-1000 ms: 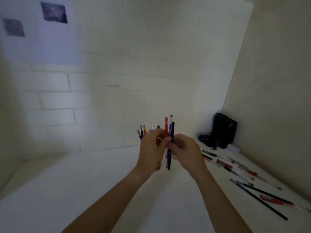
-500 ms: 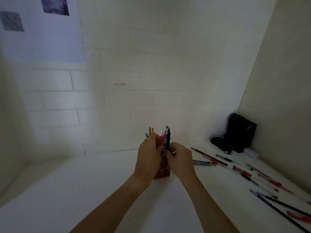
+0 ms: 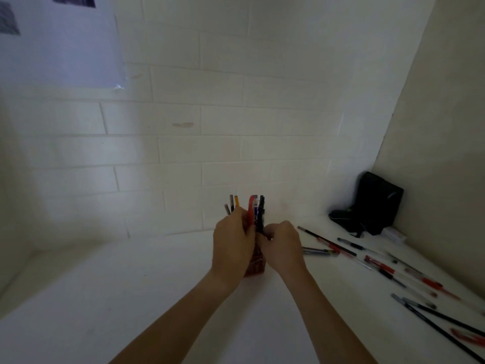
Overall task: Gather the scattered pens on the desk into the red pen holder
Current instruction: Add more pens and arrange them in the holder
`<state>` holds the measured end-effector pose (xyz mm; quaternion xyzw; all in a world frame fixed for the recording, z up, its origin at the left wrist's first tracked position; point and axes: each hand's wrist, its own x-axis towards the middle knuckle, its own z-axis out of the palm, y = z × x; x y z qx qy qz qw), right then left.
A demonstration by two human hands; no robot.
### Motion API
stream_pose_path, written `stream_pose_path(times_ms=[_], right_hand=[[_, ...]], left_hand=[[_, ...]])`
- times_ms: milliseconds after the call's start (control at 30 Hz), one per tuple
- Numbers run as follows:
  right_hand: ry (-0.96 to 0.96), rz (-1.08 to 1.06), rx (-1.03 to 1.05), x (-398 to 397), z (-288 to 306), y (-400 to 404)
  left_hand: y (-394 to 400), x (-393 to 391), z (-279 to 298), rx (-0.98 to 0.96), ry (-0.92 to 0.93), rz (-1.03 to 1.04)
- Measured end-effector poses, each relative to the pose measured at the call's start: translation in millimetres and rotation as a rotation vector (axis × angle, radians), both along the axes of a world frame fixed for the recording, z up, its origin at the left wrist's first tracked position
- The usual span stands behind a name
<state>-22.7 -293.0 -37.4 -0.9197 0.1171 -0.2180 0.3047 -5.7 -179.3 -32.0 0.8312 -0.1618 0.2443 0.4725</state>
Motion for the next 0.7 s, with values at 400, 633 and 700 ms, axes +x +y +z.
stream_pose_path(times_ms=[400, 633, 700], right_hand=[[-0.126, -0.027, 0.033, -4, -9, 6], [-0.202, 0.074, 0.071, -18, -13, -4], [-0.231, 0.072, 0.078, -23, -18, -14]], left_hand=[[-1, -11, -6, 0.069, 0.031, 0.022], [-8, -18, -14, 0.16, -0.118, 0.096], [-16, -30, -17, 0.191, -0.222, 0.053]])
